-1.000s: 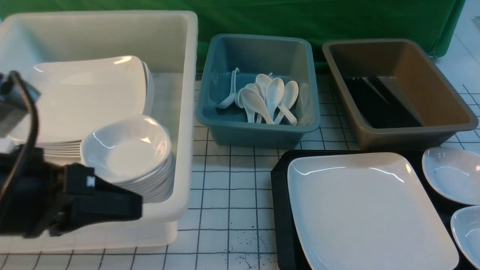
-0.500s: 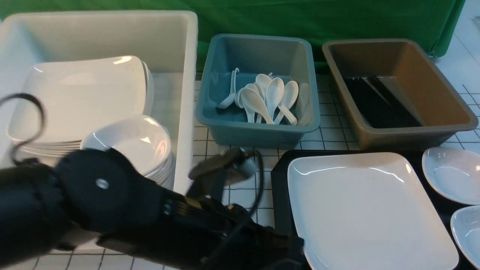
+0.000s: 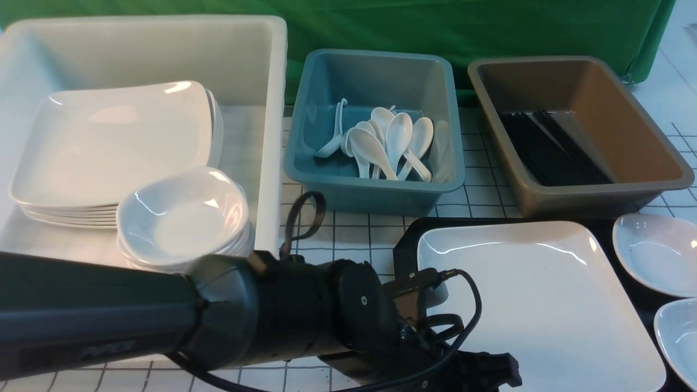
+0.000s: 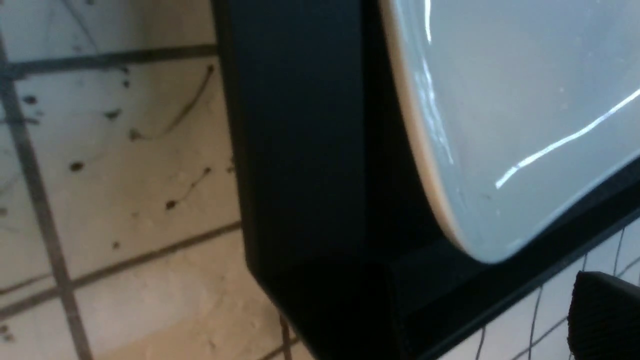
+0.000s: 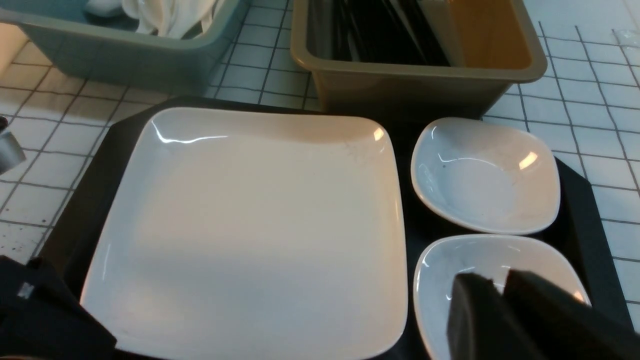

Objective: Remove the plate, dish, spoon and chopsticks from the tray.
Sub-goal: Use the left arm to grab a plate from the dinner plate

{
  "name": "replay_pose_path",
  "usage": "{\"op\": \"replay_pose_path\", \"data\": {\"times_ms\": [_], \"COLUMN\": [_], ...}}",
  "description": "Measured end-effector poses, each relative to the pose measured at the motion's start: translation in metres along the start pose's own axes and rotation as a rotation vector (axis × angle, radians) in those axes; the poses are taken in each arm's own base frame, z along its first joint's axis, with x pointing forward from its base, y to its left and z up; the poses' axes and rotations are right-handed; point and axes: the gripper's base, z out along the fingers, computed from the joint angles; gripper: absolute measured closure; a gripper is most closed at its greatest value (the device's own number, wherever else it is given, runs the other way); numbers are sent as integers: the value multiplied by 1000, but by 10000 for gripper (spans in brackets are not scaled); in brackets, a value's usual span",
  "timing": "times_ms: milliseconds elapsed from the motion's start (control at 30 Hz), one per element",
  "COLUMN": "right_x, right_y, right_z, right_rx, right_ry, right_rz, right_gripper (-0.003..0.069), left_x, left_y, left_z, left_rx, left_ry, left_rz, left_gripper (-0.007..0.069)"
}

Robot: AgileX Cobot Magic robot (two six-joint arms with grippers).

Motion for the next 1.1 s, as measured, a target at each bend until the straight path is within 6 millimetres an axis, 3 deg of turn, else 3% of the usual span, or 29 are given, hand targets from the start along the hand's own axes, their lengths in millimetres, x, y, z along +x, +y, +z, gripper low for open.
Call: {"op": "replay_pose_path", "data": {"times_ms": [567, 1100], "right_x": [0, -1], "right_y": [0, 0], "right_z": [0, 0], "right_rx": [0, 0], "right_ry": [0, -7], "right_rz": [0, -1], "right_gripper": [533, 513], "left_x": [-18, -24], "left_y": [2, 5], "left_z": [10, 20], "left_rx": [12, 2], "left_ry": [-176, -213], "left_rz": [-39, -64], "left_gripper": [143, 144]}}
